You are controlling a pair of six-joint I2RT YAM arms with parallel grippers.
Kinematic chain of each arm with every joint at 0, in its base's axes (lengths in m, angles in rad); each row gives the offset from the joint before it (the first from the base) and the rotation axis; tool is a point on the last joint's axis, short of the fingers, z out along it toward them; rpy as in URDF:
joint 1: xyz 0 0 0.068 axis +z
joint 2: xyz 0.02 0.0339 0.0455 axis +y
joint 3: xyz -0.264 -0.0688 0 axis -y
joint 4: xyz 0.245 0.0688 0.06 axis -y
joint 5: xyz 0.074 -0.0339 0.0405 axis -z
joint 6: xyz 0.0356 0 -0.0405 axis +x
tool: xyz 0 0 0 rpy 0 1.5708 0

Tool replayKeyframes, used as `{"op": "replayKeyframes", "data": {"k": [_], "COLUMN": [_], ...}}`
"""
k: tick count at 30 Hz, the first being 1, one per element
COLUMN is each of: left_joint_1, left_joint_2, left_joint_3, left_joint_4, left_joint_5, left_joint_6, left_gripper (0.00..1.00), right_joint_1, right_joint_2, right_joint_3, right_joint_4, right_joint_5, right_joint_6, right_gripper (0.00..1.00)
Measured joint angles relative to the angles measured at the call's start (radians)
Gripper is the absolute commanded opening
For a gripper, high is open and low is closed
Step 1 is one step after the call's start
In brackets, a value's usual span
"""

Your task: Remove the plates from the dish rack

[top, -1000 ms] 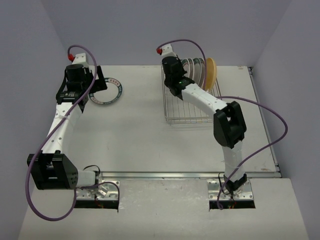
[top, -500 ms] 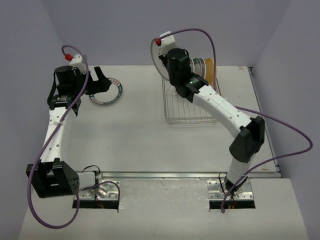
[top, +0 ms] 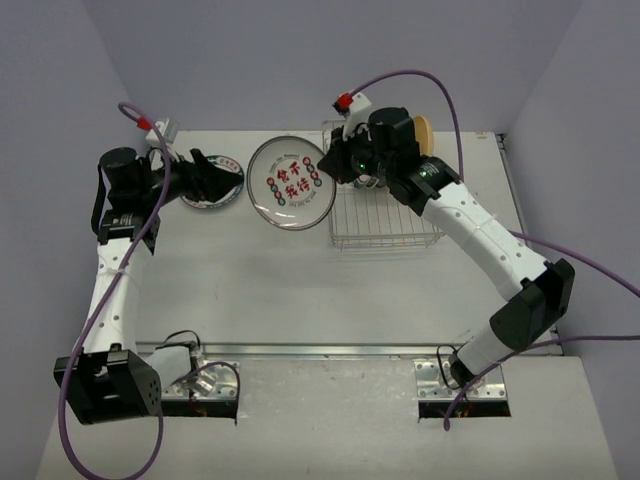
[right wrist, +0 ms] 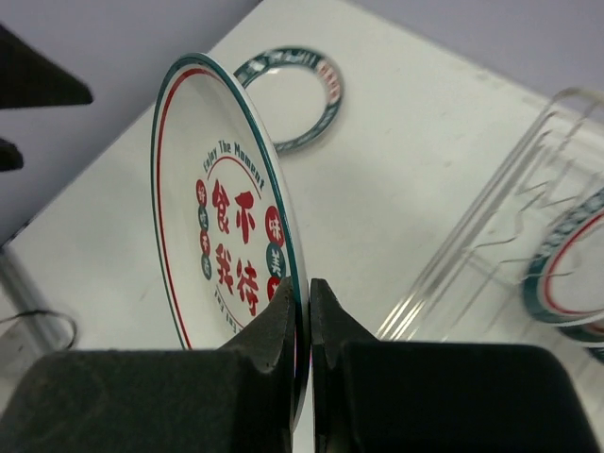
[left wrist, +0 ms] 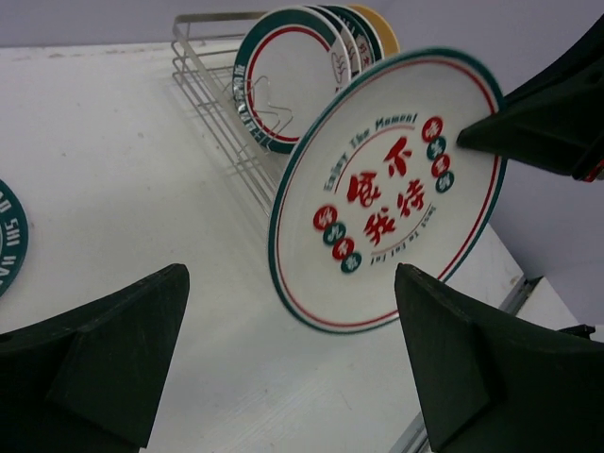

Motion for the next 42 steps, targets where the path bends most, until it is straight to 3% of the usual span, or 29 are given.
{"op": "replayKeyframes", "data": {"k": [11, 18, 21, 24, 25, 26, 29, 32, 34, 35, 42], "left_joint_1": [-0.088, -0.122, -0.129, -0.132, -0.131, -0.13, -0.133, -0.128, -0.114, -0.099, 0.069], "left_joint_2": [0.03, 0.076, 0.088, 0.09, 0.09, 0.089, 0.088, 0.089, 0.102, 0.114, 0.247], "left_joint_3": [-0.002, -0.002, -0.002, -0.002, -0.002, -0.001, 0.001, 0.001, 0.001, 0.001, 0.016], "left_joint_4": [-0.065, -0.114, -0.129, -0.144, -0.148, -0.153, -0.149, -0.15, -0.151, -0.151, -0.148], "left_joint_5": [-0.024, -0.045, -0.039, -0.023, -0.007, 0.016, 0.039, 0.023, 0.002, -0.006, -0.068], "left_joint_6": [0.085, 0.131, 0.15, 0.163, 0.165, 0.16, 0.147, 0.141, 0.137, 0.132, 0.068], "left_gripper": [0.68, 0.49, 0.32, 0.0, 0.0, 0.0, 0.0, 0.0, 0.0, 0.0, 0.0], "right_joint_1": [0.004, 0.004, 0.004, 0.004, 0.003, -0.002, -0.017, -0.009, -0.005, -0.004, -0.005], "right_joint_2": [0.055, 0.055, 0.055, 0.055, 0.055, 0.055, 0.056, 0.057, 0.057, 0.057, 0.057], "right_joint_3": [-0.015, -0.015, -0.015, -0.015, -0.015, -0.016, -0.017, -0.017, -0.017, -0.017, -0.021], "right_joint_4": [-0.035, -0.029, -0.028, -0.031, -0.034, -0.038, -0.042, -0.04, -0.028, -0.021, -0.009], "right_joint_5": [-0.209, -0.245, -0.246, -0.234, -0.224, -0.221, -0.22, -0.183, -0.162, -0.151, -0.067], "right_joint_6": [0.09, 0.098, 0.098, 0.093, 0.087, 0.081, 0.073, 0.081, 0.081, 0.082, 0.088], "right_gripper": [0.0, 0.0, 0.0, 0.0, 0.0, 0.04, 0.42, 0.68, 0.95, 0.99, 0.99]}}
